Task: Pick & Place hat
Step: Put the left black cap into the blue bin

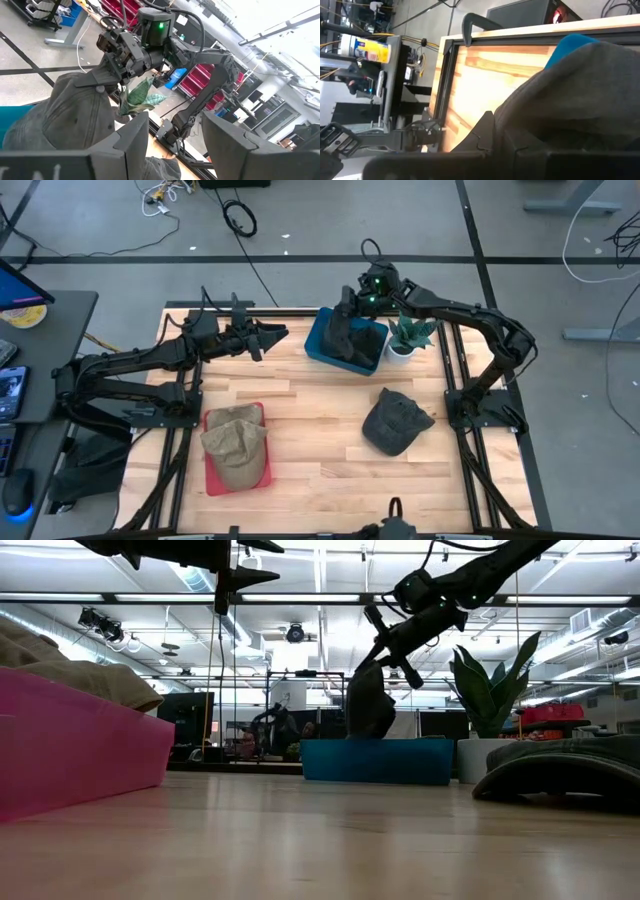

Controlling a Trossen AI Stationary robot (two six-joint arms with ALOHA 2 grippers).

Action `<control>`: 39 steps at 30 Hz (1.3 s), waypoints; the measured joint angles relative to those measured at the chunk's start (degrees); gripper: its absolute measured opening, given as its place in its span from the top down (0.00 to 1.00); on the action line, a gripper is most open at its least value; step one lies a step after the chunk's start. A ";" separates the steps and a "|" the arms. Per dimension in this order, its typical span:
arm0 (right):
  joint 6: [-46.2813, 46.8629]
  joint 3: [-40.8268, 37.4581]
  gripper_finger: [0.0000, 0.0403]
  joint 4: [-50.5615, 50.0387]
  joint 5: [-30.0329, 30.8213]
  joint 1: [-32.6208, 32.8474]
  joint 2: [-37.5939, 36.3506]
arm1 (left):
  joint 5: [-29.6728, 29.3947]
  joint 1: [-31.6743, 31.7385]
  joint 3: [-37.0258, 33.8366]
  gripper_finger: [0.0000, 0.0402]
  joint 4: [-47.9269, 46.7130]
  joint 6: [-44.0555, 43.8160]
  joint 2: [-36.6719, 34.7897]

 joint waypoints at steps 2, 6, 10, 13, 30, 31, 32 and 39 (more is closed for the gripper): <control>0.09 0.00 0.99 0.15 0.23 -0.22 0.00 | 0.00 0.00 0.00 0.54 -0.02 0.00 0.00; -0.02 0.00 0.99 -0.30 0.25 -0.43 0.00 | -0.02 0.00 0.00 0.54 -0.02 0.02 0.00; -1.89 0.00 0.99 -4.83 2.28 -0.43 0.00 | -0.02 0.02 0.00 0.54 0.00 0.07 0.00; -3.02 0.00 0.99 -7.21 3.49 -0.43 0.00 | -0.02 0.02 0.00 0.54 -0.02 0.09 0.00; -10.46 -0.10 0.99 -16.11 8.99 -0.43 -0.02 | -0.04 0.02 0.00 0.54 -0.02 1.55 0.00; -10.52 -0.43 0.99 -15.82 9.53 -0.43 -0.05 | -0.02 0.02 0.00 0.54 -0.02 1.55 0.00; -10.33 -0.93 0.99 -15.42 9.94 -0.43 -0.09 | -0.04 0.02 0.00 0.54 -0.03 1.55 0.00; -7.21 -6.62 0.99 -14.22 9.74 -0.56 -0.09 | -0.04 0.02 0.00 0.54 -0.24 1.60 0.00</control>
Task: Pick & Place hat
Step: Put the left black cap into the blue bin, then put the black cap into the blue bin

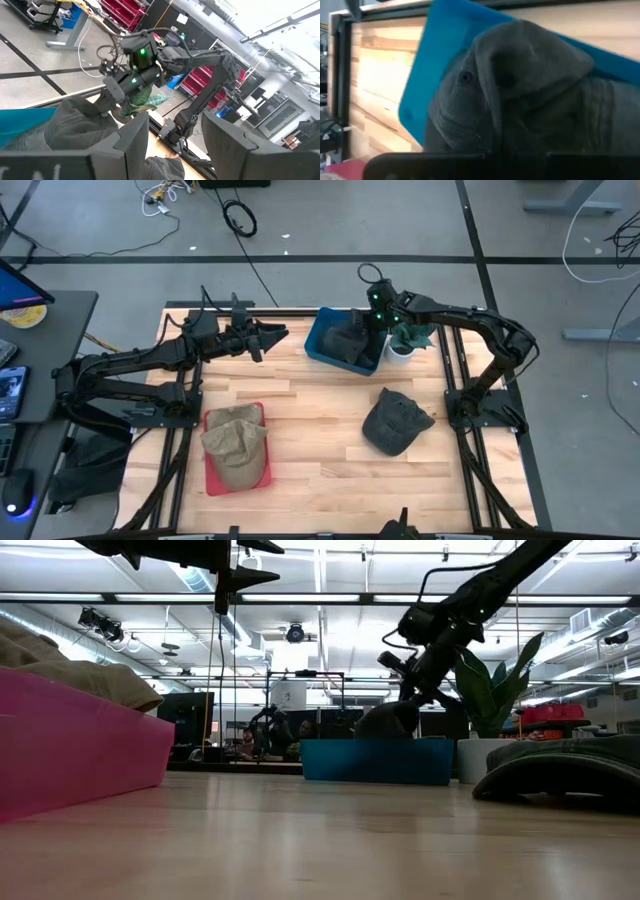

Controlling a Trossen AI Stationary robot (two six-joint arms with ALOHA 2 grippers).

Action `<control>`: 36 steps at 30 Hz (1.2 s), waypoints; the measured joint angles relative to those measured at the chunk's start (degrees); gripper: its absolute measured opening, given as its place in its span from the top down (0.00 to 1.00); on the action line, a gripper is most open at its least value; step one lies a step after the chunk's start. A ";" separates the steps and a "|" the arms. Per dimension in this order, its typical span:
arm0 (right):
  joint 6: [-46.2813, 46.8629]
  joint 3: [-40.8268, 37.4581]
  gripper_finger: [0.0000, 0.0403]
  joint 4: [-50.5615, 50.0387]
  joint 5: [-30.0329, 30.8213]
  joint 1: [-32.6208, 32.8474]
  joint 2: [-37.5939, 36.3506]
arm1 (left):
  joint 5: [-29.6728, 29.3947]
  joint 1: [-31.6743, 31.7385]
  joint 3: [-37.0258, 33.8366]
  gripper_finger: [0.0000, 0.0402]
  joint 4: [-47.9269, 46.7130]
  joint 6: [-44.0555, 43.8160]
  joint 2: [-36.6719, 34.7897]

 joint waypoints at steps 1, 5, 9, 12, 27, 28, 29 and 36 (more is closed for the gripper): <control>0.23 -0.67 0.99 0.16 -0.06 0.00 0.00 | 0.00 0.00 0.00 0.54 0.00 0.00 0.00; 0.62 -2.96 0.99 0.67 -0.08 0.04 0.00 | 0.00 0.00 0.00 0.54 0.02 0.07 0.00; -0.12 -3.11 0.99 1.08 0.02 0.04 0.00 | 0.00 0.00 0.00 0.54 0.02 0.09 0.00; 0.73 -3.11 0.96 1.05 1.03 0.05 0.00 | 0.00 0.02 0.00 0.54 0.02 0.09 0.00; -6.09 -3.11 0.42 0.57 -0.30 -0.09 0.00 | -0.02 0.02 0.00 0.54 0.03 -0.02 0.00; -7.55 -3.11 0.38 0.62 -0.76 -0.09 0.00 | -0.02 0.02 0.00 0.54 0.02 -0.02 0.00; -9.08 -3.11 0.35 0.61 -1.22 -0.09 0.00 | -0.02 0.02 0.00 0.54 0.04 -0.04 0.00; -19.09 -3.11 0.22 0.03 -3.28 -0.09 0.00 | -0.02 0.00 0.00 0.54 0.04 -0.11 0.00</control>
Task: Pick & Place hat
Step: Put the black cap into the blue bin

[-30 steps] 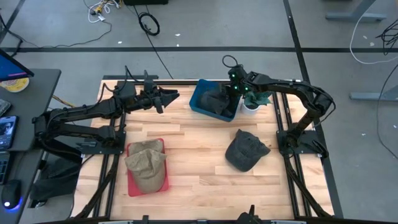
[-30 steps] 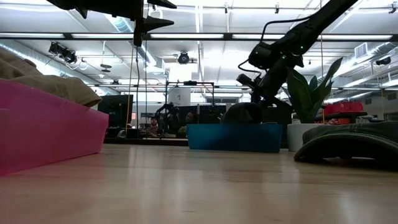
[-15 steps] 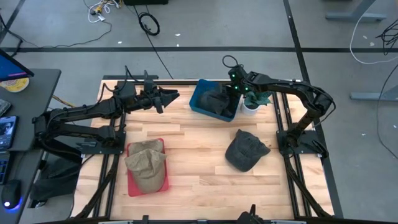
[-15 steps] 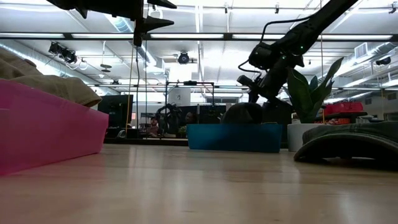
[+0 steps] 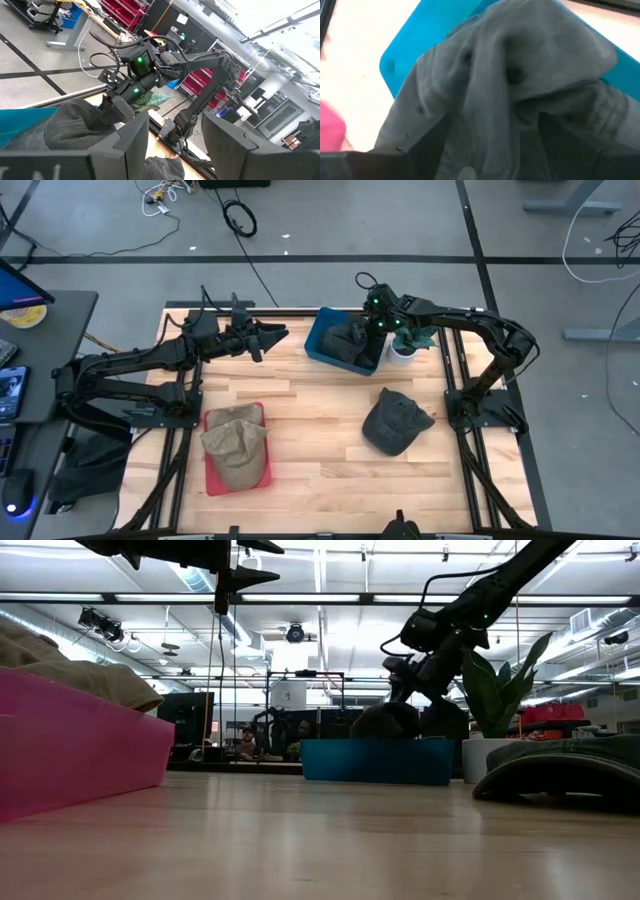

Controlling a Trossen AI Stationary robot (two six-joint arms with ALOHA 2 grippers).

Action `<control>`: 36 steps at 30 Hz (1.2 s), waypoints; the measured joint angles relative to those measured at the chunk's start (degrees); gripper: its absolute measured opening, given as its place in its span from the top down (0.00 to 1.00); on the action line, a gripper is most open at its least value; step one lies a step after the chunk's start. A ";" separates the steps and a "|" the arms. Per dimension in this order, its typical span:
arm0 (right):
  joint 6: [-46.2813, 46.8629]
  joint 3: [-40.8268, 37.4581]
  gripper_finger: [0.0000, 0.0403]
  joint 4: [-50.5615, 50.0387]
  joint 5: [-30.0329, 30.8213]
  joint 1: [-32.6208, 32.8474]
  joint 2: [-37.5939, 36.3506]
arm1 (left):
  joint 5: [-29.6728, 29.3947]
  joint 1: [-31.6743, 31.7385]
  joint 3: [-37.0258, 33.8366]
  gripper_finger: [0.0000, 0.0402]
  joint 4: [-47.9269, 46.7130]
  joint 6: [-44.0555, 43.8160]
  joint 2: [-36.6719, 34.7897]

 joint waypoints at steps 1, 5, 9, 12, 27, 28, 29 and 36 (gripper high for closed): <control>-1.72 0.00 0.22 -0.08 -0.37 -0.06 -0.04 | 0.00 0.00 0.00 0.54 0.00 0.00 0.00; -8.64 0.00 0.23 -0.26 -0.41 -0.70 -0.43 | 0.00 0.00 0.00 0.54 0.00 0.00 0.00; -14.00 0.00 0.25 -1.38 0.45 -1.56 -1.77 | 0.00 0.00 0.00 0.54 0.00 0.00 0.00; -14.23 0.02 0.26 -3.06 1.76 -2.77 -3.60 | 0.02 0.00 0.00 0.54 0.00 0.00 0.00; -24.70 0.02 0.31 2.90 1.67 -3.28 -13.27 | 0.00 0.00 0.00 0.54 -0.02 0.63 0.02; -24.46 0.02 0.32 3.30 1.68 -3.28 -14.41 | 0.02 0.00 0.00 0.54 -0.02 0.63 0.02; -23.79 0.02 0.32 3.58 1.67 -3.28 -15.69 | 0.02 0.00 0.00 0.54 0.00 0.63 0.02; -17.08 0.13 0.34 0.57 -3.31 -2.44 -27.14 | 0.02 -0.02 0.00 0.54 -0.02 0.59 0.02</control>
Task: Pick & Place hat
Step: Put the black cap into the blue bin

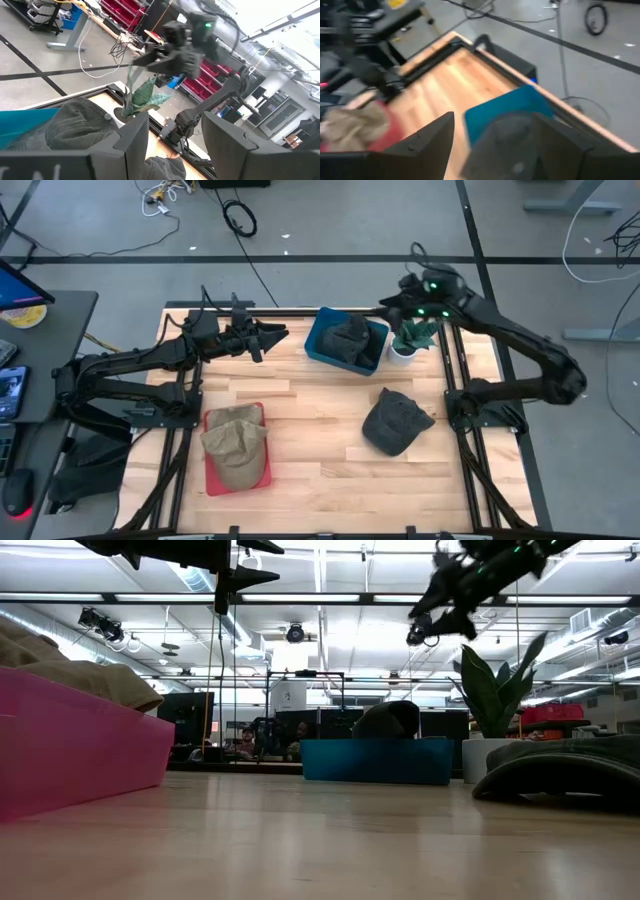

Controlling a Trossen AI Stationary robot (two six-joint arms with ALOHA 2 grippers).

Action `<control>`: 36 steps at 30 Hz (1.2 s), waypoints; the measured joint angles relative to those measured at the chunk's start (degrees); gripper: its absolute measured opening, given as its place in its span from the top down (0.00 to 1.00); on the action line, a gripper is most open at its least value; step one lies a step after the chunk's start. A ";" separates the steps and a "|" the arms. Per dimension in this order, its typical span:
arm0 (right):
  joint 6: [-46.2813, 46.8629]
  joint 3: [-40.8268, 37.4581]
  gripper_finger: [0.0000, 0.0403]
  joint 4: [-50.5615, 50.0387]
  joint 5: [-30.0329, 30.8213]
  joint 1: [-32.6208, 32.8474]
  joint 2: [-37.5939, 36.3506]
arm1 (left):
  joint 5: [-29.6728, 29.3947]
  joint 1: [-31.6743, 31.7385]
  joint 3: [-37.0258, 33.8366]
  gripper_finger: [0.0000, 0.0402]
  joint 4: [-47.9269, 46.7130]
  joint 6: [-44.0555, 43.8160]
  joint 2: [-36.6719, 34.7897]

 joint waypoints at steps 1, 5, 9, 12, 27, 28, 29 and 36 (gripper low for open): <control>0.54 0.00 0.35 -1.23 -0.48 0.29 -1.69 | 0.00 0.00 0.00 0.54 -0.01 -0.03 0.00; 3.40 0.00 0.36 -7.23 -2.03 2.41 -8.44 | -0.01 0.00 0.00 0.54 0.00 -0.18 0.00; 5.70 0.00 0.37 -15.07 -3.78 6.80 -13.40 | -0.04 0.04 0.00 0.54 0.00 -0.22 0.00; 8.97 0.00 0.38 -22.06 -3.51 11.88 -15.44 | -0.93 0.07 0.00 0.54 0.07 -0.58 0.15; 20.90 -8.89 0.24 -46.52 9.20 26.85 -15.94 | -1.08 0.02 0.00 0.54 0.03 -0.66 0.15; 22.05 -10.65 0.21 -46.21 9.48 27.20 -15.92 | -1.09 0.02 0.00 0.54 0.02 -0.66 0.15; 23.47 -12.47 0.19 -45.52 9.57 27.41 -15.93 | -1.09 0.02 0.00 0.54 0.02 -0.64 0.15; 35.00 -25.08 0.11 -36.53 9.47 28.25 -15.92 | -1.09 0.02 0.00 0.54 0.02 -0.61 0.15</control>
